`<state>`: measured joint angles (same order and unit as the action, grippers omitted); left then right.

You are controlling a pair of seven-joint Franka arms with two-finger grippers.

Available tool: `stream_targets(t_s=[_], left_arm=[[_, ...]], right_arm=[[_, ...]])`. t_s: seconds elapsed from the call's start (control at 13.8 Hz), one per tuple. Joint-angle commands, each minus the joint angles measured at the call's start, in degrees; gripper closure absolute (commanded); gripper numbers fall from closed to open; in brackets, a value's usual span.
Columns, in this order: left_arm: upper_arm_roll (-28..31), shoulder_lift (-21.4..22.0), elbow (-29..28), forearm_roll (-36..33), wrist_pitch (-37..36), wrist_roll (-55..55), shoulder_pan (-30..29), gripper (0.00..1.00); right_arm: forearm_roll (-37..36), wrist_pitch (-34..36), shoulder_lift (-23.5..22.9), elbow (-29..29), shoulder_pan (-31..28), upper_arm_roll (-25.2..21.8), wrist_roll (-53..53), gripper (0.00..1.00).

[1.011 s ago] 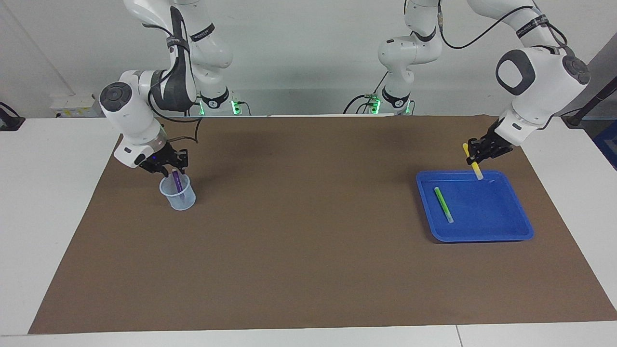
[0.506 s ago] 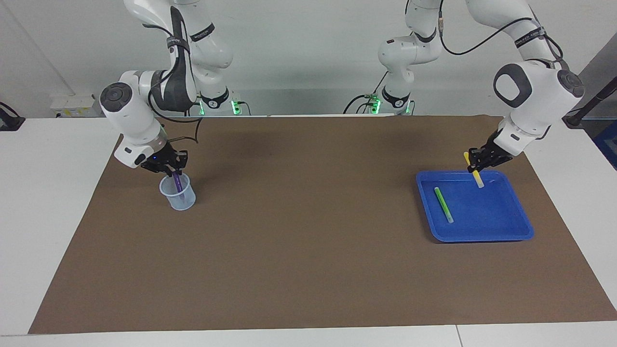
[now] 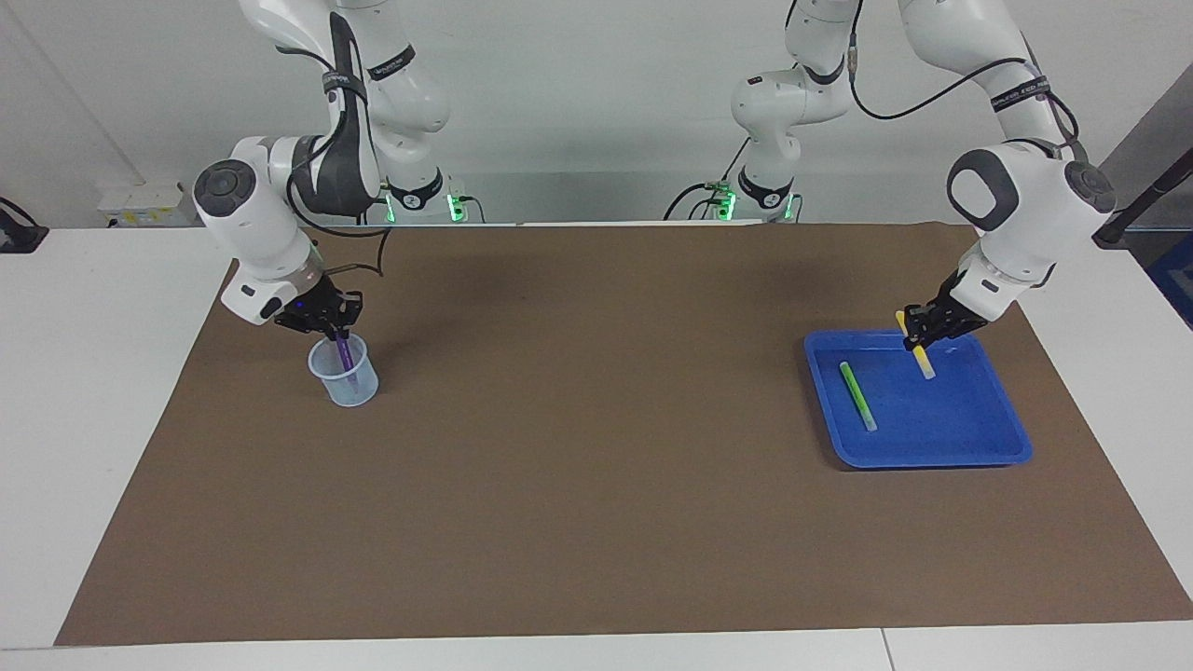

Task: Right arm passes pens to left for tray arrangement
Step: 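Release the yellow pen while the right gripper grasps the purple pen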

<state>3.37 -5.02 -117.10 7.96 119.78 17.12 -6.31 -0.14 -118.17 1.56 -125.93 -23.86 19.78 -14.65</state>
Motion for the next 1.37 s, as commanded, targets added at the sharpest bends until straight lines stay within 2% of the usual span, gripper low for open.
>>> stream_targets(t_s=[0.0, 0.51, 0.87, 1.01, 1.3], left_arm=[[-0.3, -1.9, -0.7, -1.0, 3.3, 1.1, -0.5, 1.00], [-0.4, -6.8, -0.8, -1.0, 9.2, 1.2, -0.5, 1.00], [-0.4, -9.5, -1.6, -1.0, 14.3, 1.3, -0.6, 1.00], [-0.4, -9.9, -1.6, -1.0, 15.0, 1.2, -0.5, 1.00], [-0.4, -10.4, -1.9, -1.0, 15.8, 3.4, -0.5, 1.00]], right_arm=[[-1.1, 2.1, 0.2, 1.5, -1.1, 0.9, -1.2, 1.00], [-4.5, 13.2, 0.0, 11.0, 0.6, 1.5, -2.4, 1.00], [-4.2, 24.9, -0.1, 22.6, 3.6, 1.5, -2.5, 1.00], [-1.5, 27.2, 0.2, 25.1, 3.6, 1.8, -2.5, 1.00], [12.9, 27.7, 0.1, 26.1, 3.7, 1.8, 2.1, 1.00]])
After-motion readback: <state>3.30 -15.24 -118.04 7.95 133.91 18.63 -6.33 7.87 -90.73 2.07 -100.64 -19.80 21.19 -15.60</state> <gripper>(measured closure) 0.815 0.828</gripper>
